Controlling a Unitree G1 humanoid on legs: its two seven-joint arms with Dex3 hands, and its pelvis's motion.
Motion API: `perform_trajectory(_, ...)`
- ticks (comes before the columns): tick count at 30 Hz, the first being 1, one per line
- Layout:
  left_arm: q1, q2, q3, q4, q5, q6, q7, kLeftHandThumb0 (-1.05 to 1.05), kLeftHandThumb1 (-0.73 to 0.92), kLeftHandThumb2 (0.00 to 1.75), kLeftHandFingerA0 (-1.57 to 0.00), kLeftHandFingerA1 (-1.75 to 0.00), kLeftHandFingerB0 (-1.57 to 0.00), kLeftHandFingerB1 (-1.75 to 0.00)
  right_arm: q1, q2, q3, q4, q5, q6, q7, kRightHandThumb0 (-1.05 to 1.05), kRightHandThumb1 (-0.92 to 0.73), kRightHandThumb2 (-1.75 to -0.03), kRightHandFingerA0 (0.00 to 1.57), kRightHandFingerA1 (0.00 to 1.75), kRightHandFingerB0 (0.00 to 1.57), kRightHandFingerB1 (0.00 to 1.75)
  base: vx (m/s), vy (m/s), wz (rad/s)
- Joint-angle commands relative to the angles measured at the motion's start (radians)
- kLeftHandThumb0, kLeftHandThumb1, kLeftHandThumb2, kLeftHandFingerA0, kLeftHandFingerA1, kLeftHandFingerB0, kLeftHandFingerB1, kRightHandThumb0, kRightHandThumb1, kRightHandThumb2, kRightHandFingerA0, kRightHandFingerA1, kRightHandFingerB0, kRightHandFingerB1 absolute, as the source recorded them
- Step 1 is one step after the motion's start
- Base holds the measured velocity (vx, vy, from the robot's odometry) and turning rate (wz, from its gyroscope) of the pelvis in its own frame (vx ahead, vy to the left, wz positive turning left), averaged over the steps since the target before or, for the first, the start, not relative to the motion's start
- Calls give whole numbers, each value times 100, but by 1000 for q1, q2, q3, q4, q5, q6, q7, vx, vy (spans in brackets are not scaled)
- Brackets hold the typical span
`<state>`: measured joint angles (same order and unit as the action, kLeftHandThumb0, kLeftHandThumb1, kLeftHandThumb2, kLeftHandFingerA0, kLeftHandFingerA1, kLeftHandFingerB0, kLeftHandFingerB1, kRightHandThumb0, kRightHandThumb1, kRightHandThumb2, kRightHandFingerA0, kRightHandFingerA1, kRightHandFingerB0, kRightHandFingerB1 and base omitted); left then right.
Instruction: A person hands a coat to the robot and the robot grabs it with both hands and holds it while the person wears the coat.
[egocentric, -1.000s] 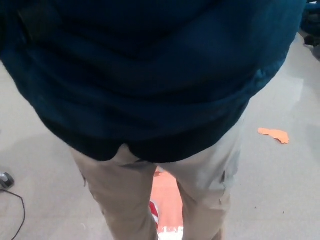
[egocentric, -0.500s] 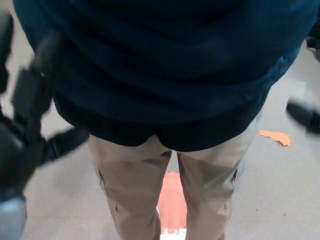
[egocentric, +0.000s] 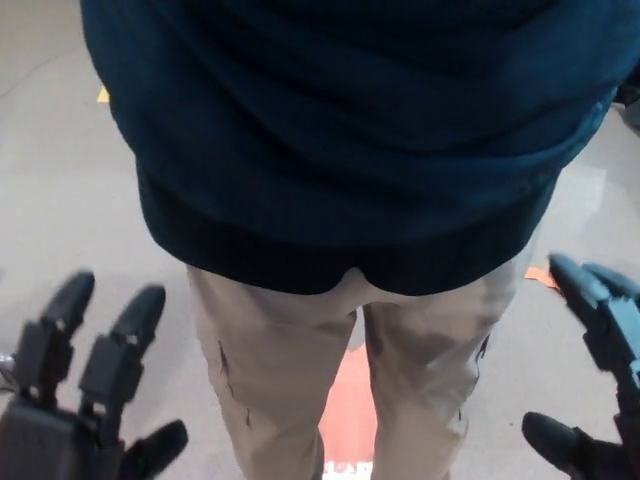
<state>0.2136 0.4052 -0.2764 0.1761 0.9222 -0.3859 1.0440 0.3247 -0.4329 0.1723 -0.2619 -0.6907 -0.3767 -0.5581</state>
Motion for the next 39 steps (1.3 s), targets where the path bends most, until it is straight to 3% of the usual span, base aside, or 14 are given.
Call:
perform_trajectory(1, -97, -6, -58, 183, 100, -34, 200, -35, 53, 112, -5, -53, 0, -48, -31, 21, -2, 65, -6, -60, -3, -79, -68, -98, 14, 52, 6, 47, 0, 0, 0)
perform_trajectory(2, -113, -2, -64, 209, 89, -38, 176, -35, 53, 112, -4, -52, 0, -48, -45, 18, 2, 93, -10, -50, 11, -79, -69, -96, 16, 50, 10, 45, 0, 0, 0)
perform_trajectory(3, -114, 2, -73, 232, 80, -40, 162, -78, 92, 72, -22, -44, -14, -27, -40, 15, 6, 109, -7, -42, 31, -80, -69, -96, 16, 49, 9, 44, 0, 0, 0)
perform_trajectory(6, -125, 5, -89, 275, 68, -45, 168, -78, 91, 71, -24, -43, -16, -27, -41, 16, 8, 129, -6, -40, 48, -80, -69, -96, 17, 48, 10, 44, 0, 0, 0)
perform_trajectory(7, -135, 3, -95, 302, 60, -39, 153, -77, 92, 71, -28, -41, -20, -28, -44, 15, 9, 145, 4, -34, 69, -78, -84, -65, 23, 39, 15, 33, 0, 0, 0)
perform_trajectory(17, -328, -81, -105, 490, -16, 66, -68, -63, 71, 63, -54, -41, -34, -34, -196, -25, 13, 192, 18, 258, 456, -62, -76, -63, 21, 32, 19, 30, 0, 0, 0)
perform_trajectory(18, -340, -81, -108, 502, -16, 66, -80, -60, 69, 62, -54, -40, -33, -34, -207, -32, 19, 178, 10, 305, 519, -31, -52, -105, 6, 49, 6, 48, 0, 0, 0)
perform_trajectory(20, -353, -80, -109, 517, -23, 66, -119, -59, 69, 61, -55, -40, -30, -32, -222, -43, 32, 166, 5, 357, 600, -29, -53, -105, 9, 49, 8, 48, 0, 0, 0)
perform_trajectory(21, -357, -81, -109, 521, -28, 76, -152, -58, 69, 61, -55, -39, -27, -31, -233, -47, 39, 166, 10, 376, 638, -49, -73, -62, 29, 33, 25, 31, 0, 0, 0)
perform_trajectory(24, -380, -85, -106, 531, -49, 87, -238, -58, 70, 61, -57, -39, -24, -30, -285, -66, 59, 202, 32, 384, 716, -50, -74, -62, 36, 35, 31, 33, 0, 0, 0)
perform_trajectory(25, -388, -84, -107, 539, -51, 83, -250, -60, 70, 62, -57, -39, -23, -30, -299, -67, 64, 211, 36, 388, 734, -53, -56, -91, 31, 50, 21, 44, 0, 0, 0)
perform_trajectory(29, -398, -68, -99, 548, -62, 83, -289, -61, 71, 62, -57, -38, -22, -29, -357, -52, 88, 239, 43, 420, 798, -52, -56, -91, 32, 50, 22, 44, 0, 0, 0)
perform_trajectory(30, -397, -64, -97, 542, -67, 86, -306, -66, 62, 87, -48, -49, -16, -40, -367, -50, 93, 239, 38, 432, 814, -50, -55, -90, 32, 50, 21, 44, 0, 0, 0)
perform_trajectory(39, -347, -62, -107, 504, -62, 111, -355, -66, 63, 87, -46, -48, -16, -40, -329, -62, 111, 201, 6, 465, 854, -45, -54, -90, 24, 46, 34, 49, 0, 0, 0)
